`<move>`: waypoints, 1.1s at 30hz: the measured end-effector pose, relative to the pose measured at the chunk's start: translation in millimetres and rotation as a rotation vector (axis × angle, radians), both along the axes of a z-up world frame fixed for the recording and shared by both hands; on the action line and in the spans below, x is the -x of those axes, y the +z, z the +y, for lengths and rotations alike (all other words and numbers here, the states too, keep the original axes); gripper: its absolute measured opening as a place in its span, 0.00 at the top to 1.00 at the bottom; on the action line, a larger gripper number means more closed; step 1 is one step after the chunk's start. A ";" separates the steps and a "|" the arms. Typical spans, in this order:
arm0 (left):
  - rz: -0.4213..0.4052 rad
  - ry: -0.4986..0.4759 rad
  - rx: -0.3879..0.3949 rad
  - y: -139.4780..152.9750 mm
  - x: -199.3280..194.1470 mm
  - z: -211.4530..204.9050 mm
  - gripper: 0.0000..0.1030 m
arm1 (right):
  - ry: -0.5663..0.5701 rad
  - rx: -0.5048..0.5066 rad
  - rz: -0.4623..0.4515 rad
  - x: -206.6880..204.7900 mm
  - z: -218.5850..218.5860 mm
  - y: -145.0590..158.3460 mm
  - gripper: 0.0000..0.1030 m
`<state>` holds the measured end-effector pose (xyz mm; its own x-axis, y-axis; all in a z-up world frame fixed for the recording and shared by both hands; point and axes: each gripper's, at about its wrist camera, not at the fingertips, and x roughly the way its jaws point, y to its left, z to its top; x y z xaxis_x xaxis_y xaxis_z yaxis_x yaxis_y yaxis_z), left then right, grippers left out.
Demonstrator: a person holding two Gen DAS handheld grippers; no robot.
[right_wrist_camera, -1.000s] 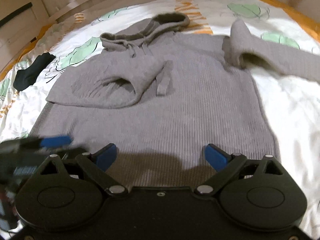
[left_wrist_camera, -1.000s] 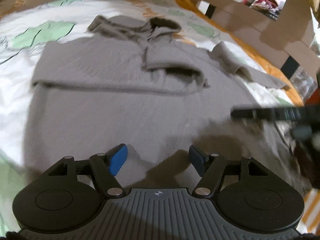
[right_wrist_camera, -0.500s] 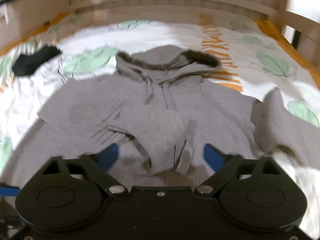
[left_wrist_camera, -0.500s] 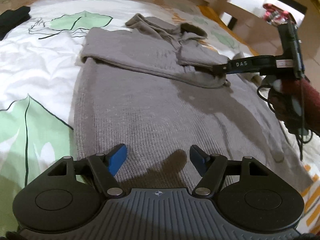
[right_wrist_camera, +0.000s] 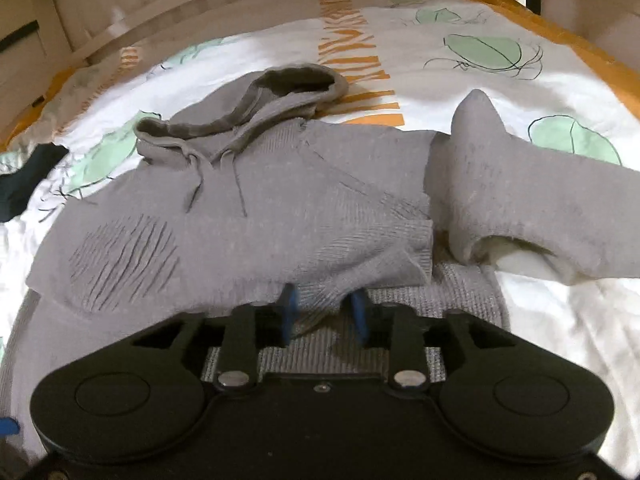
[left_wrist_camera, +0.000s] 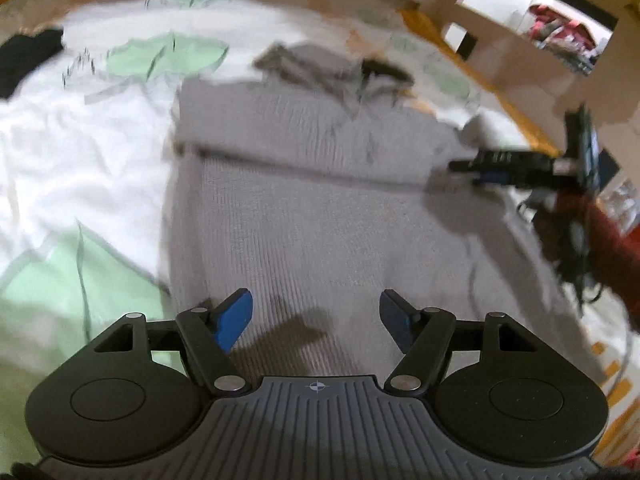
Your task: Fold large clothes
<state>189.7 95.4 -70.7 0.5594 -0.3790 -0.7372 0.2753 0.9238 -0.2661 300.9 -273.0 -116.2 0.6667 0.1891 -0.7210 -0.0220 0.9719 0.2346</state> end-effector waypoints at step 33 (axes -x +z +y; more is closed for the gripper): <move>-0.077 0.405 -0.059 -34.4 -145.6 49.3 0.29 | -0.008 0.010 -0.171 -51.0 -18.9 55.4 0.86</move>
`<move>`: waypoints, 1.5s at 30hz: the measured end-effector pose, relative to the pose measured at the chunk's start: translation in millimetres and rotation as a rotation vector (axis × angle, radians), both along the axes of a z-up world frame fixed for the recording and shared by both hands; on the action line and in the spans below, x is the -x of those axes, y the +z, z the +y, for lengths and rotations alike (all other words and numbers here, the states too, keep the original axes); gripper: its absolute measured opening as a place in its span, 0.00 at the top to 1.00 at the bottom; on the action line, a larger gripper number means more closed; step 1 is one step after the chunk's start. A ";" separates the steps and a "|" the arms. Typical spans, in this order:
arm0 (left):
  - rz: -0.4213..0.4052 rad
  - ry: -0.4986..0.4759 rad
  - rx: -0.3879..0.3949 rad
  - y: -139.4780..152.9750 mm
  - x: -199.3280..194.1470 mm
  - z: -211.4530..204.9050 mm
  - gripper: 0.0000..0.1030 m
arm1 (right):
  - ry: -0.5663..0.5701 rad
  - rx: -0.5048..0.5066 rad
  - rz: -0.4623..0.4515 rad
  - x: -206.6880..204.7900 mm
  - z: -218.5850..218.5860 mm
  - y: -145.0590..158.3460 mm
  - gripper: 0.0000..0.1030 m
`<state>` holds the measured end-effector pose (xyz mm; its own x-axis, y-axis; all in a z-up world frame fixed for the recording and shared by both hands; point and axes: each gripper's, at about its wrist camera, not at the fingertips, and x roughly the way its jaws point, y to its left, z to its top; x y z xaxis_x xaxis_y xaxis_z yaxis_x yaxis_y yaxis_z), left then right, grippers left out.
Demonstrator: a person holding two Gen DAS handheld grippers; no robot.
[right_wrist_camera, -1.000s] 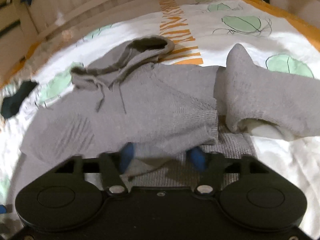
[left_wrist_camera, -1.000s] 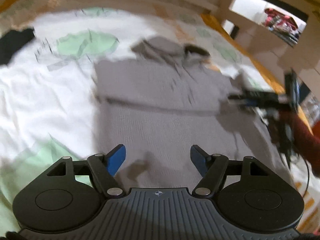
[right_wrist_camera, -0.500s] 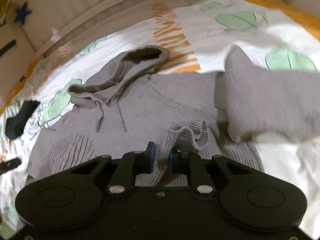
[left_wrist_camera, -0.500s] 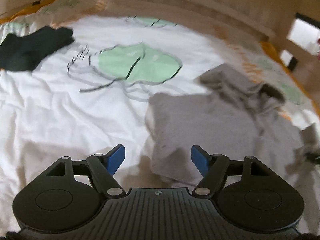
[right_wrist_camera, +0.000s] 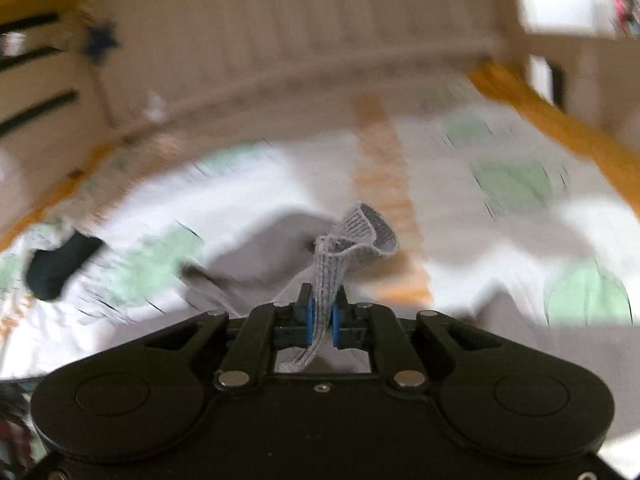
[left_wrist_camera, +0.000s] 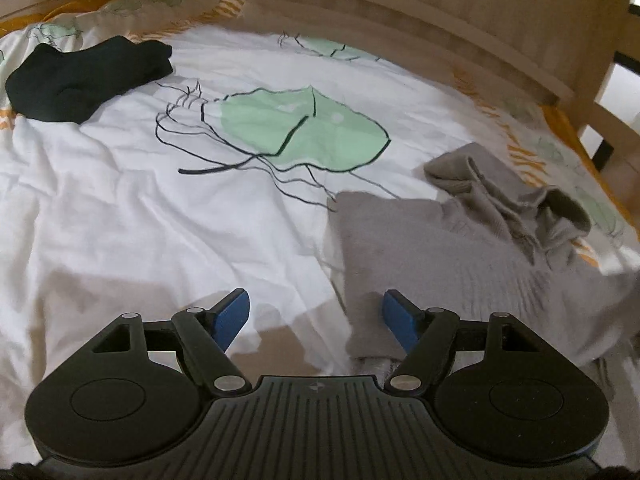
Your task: Fold large clothes
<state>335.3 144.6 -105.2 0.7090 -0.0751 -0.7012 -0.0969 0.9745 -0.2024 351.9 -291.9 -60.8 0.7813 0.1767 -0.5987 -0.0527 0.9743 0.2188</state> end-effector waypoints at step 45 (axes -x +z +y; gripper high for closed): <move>0.021 0.046 -0.059 -21.2 18.1 2.0 0.20 | 0.073 0.058 0.044 60.6 33.9 -62.6 0.32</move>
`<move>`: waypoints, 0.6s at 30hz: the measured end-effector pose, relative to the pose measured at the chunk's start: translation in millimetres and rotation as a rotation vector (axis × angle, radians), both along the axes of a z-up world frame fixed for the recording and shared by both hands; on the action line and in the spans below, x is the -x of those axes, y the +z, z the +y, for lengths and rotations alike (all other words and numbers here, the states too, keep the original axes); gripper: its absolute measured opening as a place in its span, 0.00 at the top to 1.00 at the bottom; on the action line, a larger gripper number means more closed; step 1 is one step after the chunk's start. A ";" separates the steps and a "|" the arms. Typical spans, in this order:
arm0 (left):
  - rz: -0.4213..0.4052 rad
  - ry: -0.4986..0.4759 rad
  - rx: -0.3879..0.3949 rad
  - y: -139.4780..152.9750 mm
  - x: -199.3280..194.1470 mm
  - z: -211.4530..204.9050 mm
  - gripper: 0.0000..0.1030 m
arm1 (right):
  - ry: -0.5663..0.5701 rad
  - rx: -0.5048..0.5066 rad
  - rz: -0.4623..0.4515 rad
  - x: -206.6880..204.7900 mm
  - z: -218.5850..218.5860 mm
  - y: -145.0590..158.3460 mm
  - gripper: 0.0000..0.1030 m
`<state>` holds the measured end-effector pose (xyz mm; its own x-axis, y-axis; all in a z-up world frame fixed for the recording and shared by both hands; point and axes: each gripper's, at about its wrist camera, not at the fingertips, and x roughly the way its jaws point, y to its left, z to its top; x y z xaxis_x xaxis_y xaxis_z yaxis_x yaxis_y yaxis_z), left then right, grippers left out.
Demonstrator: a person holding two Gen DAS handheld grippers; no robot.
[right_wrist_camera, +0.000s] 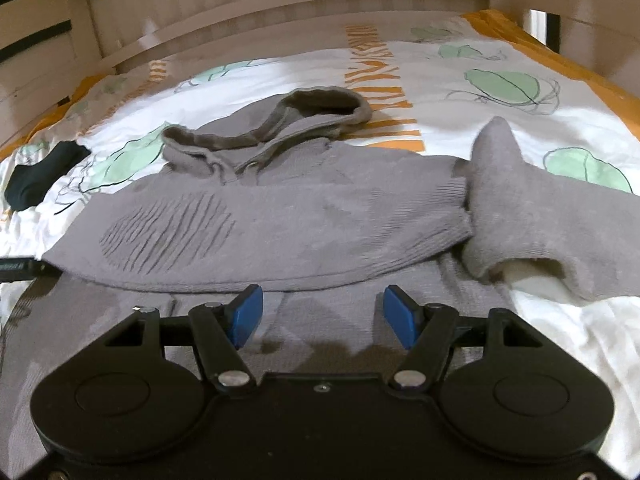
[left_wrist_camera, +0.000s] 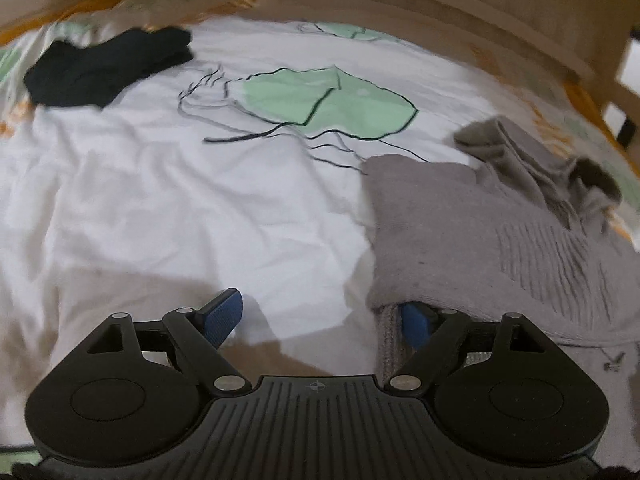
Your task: Fold large clothes
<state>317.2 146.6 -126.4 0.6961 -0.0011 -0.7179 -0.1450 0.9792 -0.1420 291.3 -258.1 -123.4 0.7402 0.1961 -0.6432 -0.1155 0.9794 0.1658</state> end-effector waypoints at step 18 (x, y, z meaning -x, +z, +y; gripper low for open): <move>-0.011 -0.042 -0.024 6.8 20.2 8.2 0.20 | -0.005 -0.002 0.012 -33.2 2.2 -10.3 0.30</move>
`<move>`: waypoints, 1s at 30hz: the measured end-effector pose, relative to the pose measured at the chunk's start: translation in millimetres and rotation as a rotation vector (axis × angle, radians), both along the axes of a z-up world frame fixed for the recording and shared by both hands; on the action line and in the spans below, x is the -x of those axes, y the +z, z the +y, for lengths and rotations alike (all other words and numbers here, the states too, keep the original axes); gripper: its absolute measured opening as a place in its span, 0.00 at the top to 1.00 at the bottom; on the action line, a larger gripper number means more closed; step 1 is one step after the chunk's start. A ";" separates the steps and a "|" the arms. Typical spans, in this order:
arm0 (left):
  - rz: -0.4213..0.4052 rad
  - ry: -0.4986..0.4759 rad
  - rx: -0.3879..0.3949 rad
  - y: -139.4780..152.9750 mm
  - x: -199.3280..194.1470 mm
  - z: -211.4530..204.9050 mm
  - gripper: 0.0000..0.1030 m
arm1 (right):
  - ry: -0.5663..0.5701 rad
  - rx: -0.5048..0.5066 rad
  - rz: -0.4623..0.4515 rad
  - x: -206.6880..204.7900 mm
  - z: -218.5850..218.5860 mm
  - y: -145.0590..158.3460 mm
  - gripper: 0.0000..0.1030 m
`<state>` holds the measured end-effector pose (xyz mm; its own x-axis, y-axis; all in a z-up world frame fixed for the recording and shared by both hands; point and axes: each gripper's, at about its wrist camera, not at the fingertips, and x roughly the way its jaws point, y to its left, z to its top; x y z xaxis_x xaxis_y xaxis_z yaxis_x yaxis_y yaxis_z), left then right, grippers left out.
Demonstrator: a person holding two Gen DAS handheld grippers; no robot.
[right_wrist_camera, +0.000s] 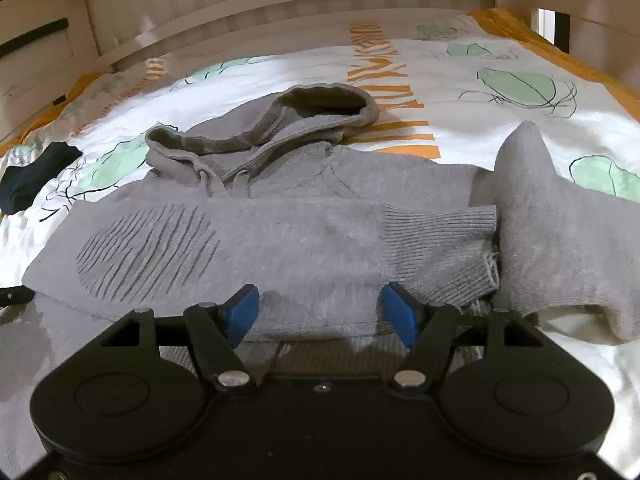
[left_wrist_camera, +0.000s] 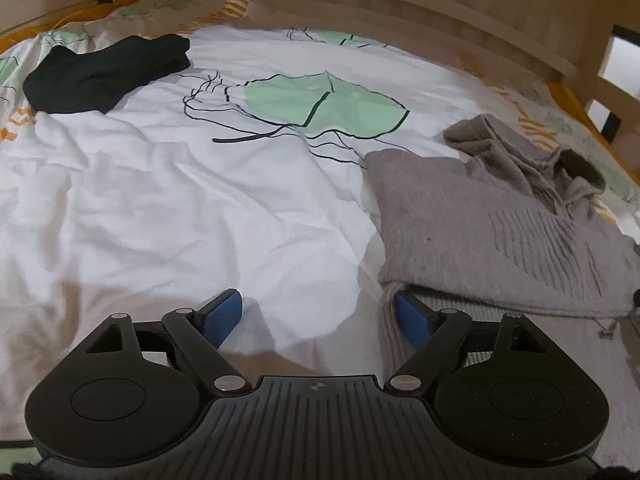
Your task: Fold large clothes
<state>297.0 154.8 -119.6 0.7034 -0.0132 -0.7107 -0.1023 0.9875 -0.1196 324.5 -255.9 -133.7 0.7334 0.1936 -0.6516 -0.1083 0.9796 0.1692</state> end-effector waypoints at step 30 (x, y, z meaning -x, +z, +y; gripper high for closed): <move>-0.054 -0.485 0.040 51.7 -38.6 -262.6 0.21 | -0.603 -0.217 -0.016 104.1 -277.3 46.8 0.24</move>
